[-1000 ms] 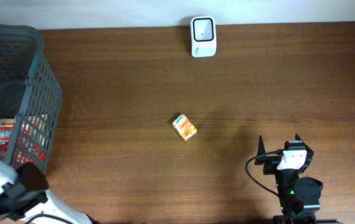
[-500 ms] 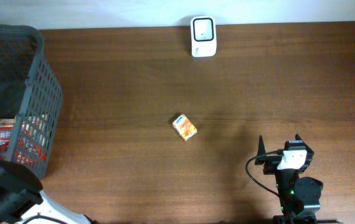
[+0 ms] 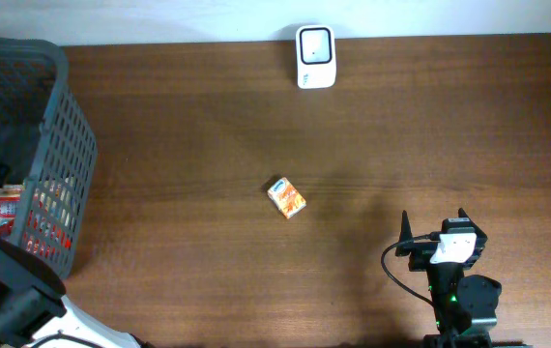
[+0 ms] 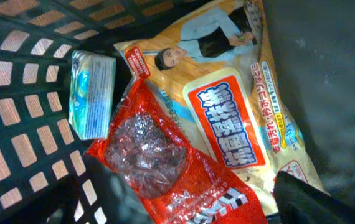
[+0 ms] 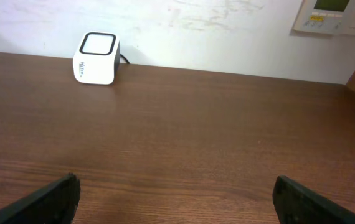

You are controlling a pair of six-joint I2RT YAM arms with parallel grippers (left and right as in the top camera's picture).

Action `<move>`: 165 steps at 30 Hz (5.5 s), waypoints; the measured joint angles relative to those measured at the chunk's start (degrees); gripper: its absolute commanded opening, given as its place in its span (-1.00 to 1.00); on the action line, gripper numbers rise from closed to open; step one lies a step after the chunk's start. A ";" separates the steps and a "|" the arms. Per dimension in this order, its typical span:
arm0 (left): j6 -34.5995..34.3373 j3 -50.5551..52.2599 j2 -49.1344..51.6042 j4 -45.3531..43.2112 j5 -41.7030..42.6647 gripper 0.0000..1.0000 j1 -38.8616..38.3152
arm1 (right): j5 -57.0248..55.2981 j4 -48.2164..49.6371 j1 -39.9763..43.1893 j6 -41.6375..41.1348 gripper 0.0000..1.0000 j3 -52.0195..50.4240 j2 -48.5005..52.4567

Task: Scan the item barcode
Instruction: 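Grasp the red candy bag in the basket and drop it beside the box, then grasp the yellow wipes pack from the basket and set it on the pile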

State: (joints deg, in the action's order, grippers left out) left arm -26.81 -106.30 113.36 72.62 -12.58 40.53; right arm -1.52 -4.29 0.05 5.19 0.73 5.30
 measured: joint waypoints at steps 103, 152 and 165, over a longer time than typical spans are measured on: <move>-4.81 -2.67 -4.28 1.38 1.84 0.91 3.52 | 0.00 0.00 0.00 0.02 0.97 0.00 -0.04; 6.45 4.72 -31.10 -8.46 20.24 -1.00 -8.20 | 0.00 0.00 -0.02 0.00 0.97 0.00 -0.04; 6.45 9.40 -26.14 -9.97 26.08 -1.00 -60.87 | 0.00 0.02 -0.02 0.00 0.97 0.00 -0.07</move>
State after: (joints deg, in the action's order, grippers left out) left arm -20.36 -96.90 87.22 62.65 13.50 -20.34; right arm -1.52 -4.27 0.03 5.19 0.73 5.23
